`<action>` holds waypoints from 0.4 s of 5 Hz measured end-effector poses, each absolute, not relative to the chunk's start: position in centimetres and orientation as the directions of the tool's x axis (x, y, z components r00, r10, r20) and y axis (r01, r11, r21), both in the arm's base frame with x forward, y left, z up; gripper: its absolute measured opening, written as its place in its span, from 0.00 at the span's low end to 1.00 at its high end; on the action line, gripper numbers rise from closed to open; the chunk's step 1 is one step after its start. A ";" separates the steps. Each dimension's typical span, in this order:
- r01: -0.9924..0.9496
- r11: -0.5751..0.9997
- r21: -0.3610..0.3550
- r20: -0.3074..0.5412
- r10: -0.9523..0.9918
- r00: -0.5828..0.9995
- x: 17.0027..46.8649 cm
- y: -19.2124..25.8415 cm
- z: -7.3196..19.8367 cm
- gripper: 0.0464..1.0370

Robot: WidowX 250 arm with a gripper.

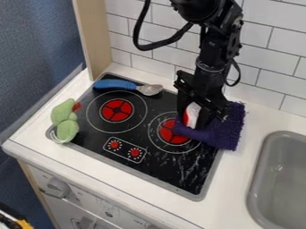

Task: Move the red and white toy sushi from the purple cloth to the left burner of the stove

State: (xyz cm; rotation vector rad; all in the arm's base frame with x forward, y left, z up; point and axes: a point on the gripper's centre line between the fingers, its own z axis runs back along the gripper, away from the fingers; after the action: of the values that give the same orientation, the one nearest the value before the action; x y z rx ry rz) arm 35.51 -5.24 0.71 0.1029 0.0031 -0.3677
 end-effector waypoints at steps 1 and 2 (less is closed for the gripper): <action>0.385 0.917 0.102 -0.032 -0.384 0.923 35.1 -4.9 0.9 0.60; 0.402 0.909 0.107 -0.011 -0.404 0.915 34.8 -3.1 2.8 0.60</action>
State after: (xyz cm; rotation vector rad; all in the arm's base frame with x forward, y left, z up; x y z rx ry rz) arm 34.83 -3.09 2.82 0.1078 -0.0116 -0.4157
